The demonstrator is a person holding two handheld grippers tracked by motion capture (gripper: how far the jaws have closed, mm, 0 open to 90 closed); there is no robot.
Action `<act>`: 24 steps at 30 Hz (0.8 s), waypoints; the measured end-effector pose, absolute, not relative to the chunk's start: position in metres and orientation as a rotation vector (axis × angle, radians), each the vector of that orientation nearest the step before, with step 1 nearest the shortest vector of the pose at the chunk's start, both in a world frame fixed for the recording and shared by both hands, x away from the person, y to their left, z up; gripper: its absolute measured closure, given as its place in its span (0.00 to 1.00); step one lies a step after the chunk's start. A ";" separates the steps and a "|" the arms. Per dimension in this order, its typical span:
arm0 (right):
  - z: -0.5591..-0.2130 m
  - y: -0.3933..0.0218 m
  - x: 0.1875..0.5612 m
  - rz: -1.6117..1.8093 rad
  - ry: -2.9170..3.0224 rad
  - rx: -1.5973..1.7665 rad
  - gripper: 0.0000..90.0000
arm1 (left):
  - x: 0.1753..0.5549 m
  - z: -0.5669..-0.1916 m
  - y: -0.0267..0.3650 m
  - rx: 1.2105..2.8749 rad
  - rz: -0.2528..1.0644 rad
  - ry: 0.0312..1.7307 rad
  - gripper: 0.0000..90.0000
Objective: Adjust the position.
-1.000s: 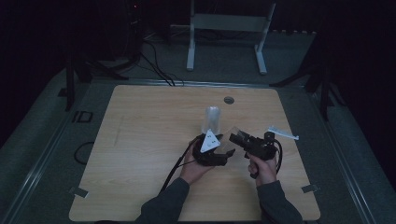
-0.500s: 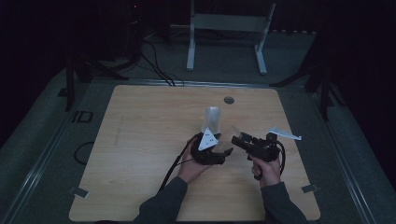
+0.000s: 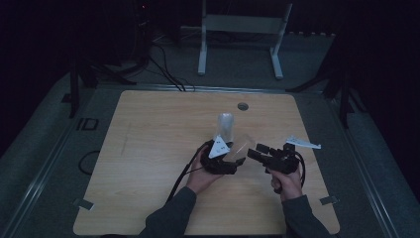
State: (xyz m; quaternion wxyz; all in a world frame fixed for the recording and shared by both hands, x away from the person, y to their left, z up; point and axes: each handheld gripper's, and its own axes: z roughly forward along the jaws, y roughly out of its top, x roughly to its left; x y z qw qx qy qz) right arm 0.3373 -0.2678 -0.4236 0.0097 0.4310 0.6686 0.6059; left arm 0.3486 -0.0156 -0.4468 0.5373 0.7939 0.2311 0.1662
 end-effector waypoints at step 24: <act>-0.428 -0.274 0.336 1.766 2.169 1.336 0.21 | 0.349 -0.443 -0.009 1.915 0.395 0.529 0.34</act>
